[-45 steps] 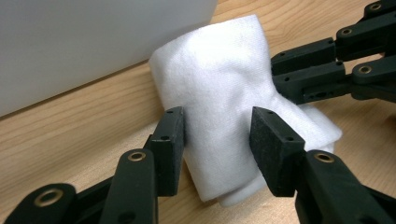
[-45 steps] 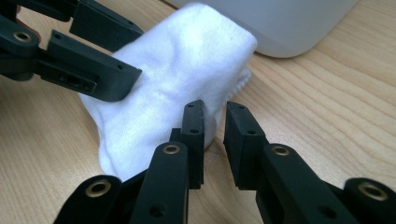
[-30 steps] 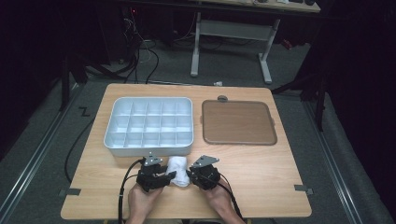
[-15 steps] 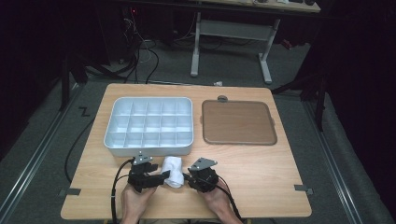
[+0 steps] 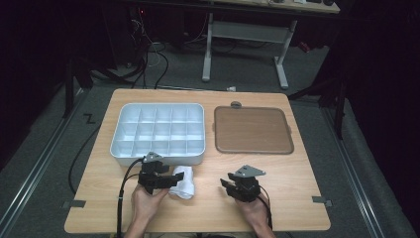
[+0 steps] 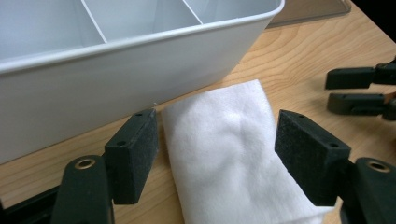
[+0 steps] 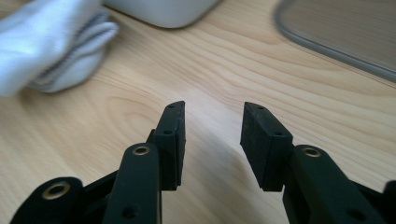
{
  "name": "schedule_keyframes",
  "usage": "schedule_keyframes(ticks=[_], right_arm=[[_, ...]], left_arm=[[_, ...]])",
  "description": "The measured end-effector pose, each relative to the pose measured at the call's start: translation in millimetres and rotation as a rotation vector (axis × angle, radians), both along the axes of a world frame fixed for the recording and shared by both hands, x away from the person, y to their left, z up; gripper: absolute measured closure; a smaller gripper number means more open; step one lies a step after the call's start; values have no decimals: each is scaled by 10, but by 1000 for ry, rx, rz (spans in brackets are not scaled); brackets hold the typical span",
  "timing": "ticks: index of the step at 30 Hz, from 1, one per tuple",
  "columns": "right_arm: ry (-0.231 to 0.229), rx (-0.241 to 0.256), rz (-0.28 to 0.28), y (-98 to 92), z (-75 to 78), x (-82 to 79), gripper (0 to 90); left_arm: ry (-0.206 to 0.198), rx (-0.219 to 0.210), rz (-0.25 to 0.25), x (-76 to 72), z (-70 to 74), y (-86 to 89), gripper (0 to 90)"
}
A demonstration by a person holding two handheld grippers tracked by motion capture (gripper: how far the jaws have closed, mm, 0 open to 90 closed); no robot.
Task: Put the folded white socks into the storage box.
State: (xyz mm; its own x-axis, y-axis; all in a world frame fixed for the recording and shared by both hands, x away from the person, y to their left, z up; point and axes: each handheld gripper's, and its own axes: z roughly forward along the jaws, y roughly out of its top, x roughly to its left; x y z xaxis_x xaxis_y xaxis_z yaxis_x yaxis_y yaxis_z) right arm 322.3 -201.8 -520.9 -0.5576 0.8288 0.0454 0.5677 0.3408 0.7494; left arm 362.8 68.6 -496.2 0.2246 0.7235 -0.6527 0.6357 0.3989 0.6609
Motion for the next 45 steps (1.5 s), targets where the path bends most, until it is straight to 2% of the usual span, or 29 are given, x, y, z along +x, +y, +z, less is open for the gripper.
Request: schedule_keyframes(ticks=[3, 9, 11, 13, 16, 20, 24, 30, 36, 40, 45], right_arm=[[0, 8, -44, -198, -7, -2, 595], [4, -13, -114, -474, -59, -27, 580], [5, -19, -134, -535, -78, -32, 575], [-9, -61, -156, -585, -99, -41, 577], [-25, -93, -158, -617, -96, -41, 557], [-14, -67, -180, -667, -106, -12, 516], [-10, -71, -167, -660, -107, -8, 463], [-8, -69, -155, -656, -109, -6, 436], [-1, -50, -154, -675, -108, 0, 434], [3, -37, -158, -690, -107, 8, 434], [3, -35, -159, -692, -108, 12, 432]], left_arm=[[15, 27, 15, 42, -59, -22, 332], [43, 28, 22, 72, -171, -70, 352], [31, 47, 29, 68, -196, -91, 356], [16, 66, 28, 50, -205, -109, 372], [15, 80, 15, 38, -221, -124, 402], [31, 75, 5, 54, -243, -117, 406], [45, 33, -4, 71, -273, -98, 427], [36, -4, -8, 45, -290, -94, 492], [20, 18, -31, 26, -278, -108, 581], [39, 12, -48, 34, -260, -118, 630], [17, 57, -73, 2, -240, -190, 676]])
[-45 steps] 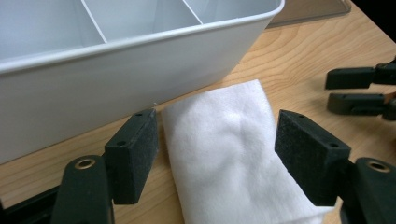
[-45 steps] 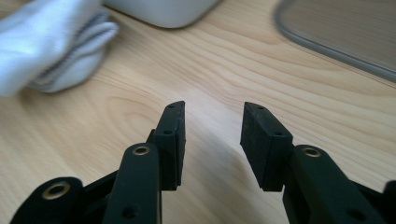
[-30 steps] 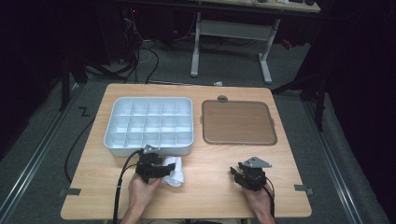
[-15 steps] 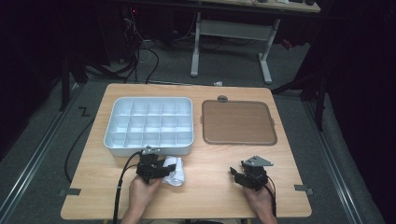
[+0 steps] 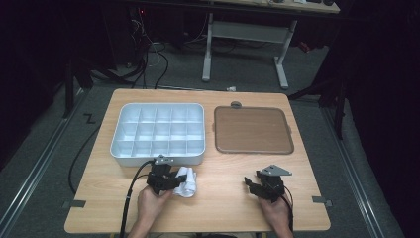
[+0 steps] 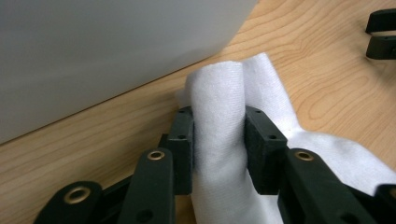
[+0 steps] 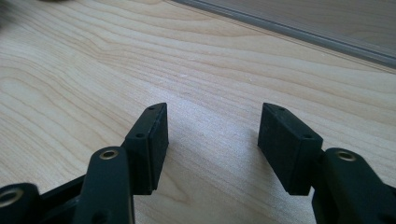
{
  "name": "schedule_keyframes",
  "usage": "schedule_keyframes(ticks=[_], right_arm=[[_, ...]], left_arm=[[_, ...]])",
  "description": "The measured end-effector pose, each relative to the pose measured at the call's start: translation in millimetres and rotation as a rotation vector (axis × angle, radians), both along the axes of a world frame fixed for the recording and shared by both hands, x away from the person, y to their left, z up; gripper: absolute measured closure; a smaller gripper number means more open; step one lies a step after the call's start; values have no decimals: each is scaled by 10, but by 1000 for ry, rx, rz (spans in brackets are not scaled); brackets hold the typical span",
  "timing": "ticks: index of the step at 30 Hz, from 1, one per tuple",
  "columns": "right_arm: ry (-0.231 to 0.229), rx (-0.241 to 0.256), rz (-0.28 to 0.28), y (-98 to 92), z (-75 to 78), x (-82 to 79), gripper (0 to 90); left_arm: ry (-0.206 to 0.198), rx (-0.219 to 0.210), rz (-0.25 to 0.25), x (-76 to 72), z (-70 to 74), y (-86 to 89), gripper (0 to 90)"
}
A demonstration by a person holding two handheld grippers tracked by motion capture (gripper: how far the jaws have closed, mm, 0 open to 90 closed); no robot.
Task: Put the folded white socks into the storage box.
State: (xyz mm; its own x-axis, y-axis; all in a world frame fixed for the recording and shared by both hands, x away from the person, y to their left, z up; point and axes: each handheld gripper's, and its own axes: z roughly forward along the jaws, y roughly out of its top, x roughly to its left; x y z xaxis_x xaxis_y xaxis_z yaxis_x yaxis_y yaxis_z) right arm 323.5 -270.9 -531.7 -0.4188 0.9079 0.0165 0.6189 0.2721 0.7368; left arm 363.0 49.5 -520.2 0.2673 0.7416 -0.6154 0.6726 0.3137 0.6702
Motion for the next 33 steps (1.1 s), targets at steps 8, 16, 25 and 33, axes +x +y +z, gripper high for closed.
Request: schedule_keyframes(ticks=[8, 16, 25, 33], right_arm=[[0, 2, 1, -2, 0, 1, 430], [1, 3, 1, -3, 0, 1, 429], [-7, -34, 2, 38, -1, -10, 416], [-7, -39, 4, 43, -2, -12, 407]], left_arm=[[-24, 33, -4, -32, 11, -30, 697], [-37, 71, -33, -75, 47, -80, 718], [-53, 77, -56, -113, 91, -89, 729], [-114, 63, -59, -183, 154, -67, 736]])
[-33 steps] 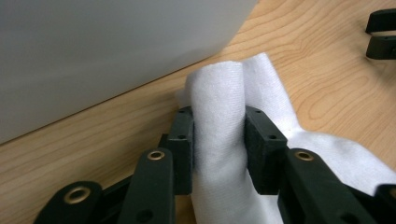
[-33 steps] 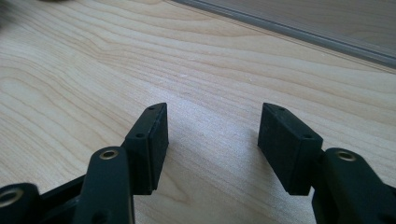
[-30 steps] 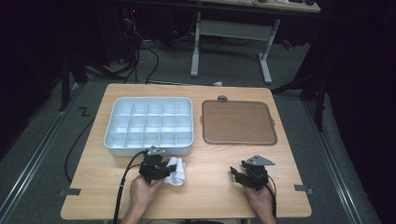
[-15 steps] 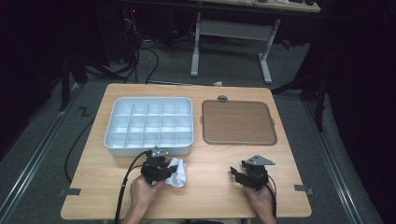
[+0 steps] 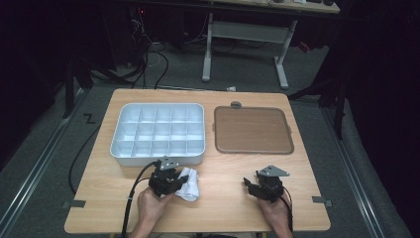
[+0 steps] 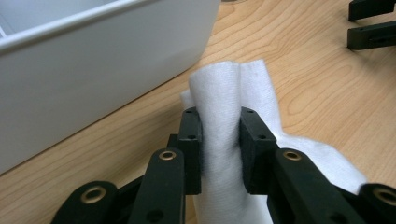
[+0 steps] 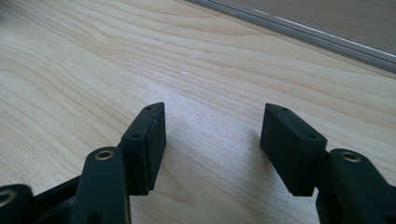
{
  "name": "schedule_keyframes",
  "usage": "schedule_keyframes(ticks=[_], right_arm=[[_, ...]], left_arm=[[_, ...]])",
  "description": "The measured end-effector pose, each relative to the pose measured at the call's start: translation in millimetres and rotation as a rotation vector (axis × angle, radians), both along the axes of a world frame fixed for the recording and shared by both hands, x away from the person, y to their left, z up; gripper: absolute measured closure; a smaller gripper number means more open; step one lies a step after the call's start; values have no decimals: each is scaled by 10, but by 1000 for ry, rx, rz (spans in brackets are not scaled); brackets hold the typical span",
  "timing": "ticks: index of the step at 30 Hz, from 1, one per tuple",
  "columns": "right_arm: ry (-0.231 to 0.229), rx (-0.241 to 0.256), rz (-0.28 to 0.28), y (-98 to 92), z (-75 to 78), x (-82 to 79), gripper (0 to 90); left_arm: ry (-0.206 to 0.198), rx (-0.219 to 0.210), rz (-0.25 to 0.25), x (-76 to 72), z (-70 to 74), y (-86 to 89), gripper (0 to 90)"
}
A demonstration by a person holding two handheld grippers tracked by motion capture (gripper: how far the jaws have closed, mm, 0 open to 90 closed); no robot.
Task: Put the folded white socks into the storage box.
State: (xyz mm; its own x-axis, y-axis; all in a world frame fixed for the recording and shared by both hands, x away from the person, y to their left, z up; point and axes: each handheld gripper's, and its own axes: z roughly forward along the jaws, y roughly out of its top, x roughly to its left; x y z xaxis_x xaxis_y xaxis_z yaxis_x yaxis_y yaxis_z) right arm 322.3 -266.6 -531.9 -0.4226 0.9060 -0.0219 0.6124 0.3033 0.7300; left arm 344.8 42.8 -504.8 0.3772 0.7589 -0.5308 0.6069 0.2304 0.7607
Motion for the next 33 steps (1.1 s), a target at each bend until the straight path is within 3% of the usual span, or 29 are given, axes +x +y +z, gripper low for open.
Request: schedule_keyframes(ticks=[26, 33], right_arm=[[1, 0, -1, 0, -1, 0, 395], [4, 9, 1, -6, 0, 8, 389]], left_arm=[[-19, -44, 0, -53, 261, 116, 737], [-12, -6, -18, 1, 381, 115, 736]])
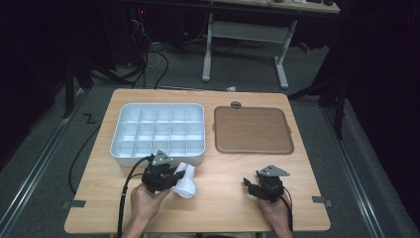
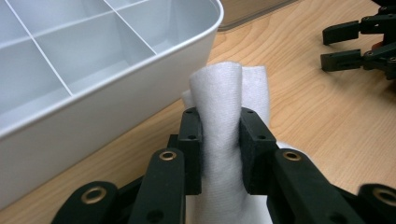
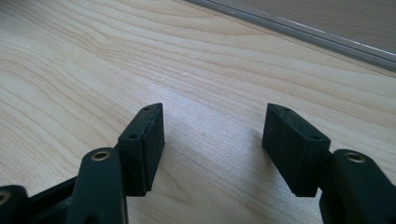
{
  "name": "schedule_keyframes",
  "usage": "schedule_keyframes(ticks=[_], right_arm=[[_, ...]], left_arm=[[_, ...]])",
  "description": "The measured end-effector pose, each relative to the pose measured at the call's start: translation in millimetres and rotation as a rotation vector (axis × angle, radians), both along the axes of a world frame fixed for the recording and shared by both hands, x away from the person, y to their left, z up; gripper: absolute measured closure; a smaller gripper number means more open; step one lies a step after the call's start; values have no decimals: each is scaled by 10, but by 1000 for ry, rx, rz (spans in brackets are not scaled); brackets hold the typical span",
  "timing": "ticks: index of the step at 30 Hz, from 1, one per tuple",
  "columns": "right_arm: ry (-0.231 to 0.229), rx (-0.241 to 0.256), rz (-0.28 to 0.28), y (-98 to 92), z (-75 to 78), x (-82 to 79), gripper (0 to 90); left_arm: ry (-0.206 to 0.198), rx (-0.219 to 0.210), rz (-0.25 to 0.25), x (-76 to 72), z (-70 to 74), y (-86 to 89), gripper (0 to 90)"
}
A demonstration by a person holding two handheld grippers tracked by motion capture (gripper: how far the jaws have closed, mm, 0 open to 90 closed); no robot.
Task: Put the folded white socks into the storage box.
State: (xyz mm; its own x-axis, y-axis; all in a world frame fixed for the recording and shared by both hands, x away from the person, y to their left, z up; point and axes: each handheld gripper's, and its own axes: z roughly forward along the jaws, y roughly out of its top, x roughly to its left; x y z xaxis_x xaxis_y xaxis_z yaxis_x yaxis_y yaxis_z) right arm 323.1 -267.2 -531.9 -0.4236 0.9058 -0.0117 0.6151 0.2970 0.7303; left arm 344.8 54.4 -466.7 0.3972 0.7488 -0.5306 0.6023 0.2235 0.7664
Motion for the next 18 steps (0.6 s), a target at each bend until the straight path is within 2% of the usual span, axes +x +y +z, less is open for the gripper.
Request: schedule_keyframes(ticks=[3, 7, 10, 13, 15, 18], right_arm=[[-1, -10, 6, 9, 0, -1, 385], [-1, -11, 13, 14, 0, -3, 379], [0, -6, 11, 10, -1, 0, 381], [3, -2, 12, 5, 1, 1, 381], [-1, -7, 10, 16, -1, 3, 379], [-2, -8, 9, 21, -2, 5, 379]], left_arm=[[-11, 13, -4, 36, 101, 10, 736], [-15, -20, -13, 17, 214, 24, 736], [-10, -13, -11, 58, 236, 44, 736], [11, -31, -20, 88, 262, 62, 736], [5, -30, -23, 88, 287, 63, 736], [27, -61, -33, 125, 323, 88, 736]])
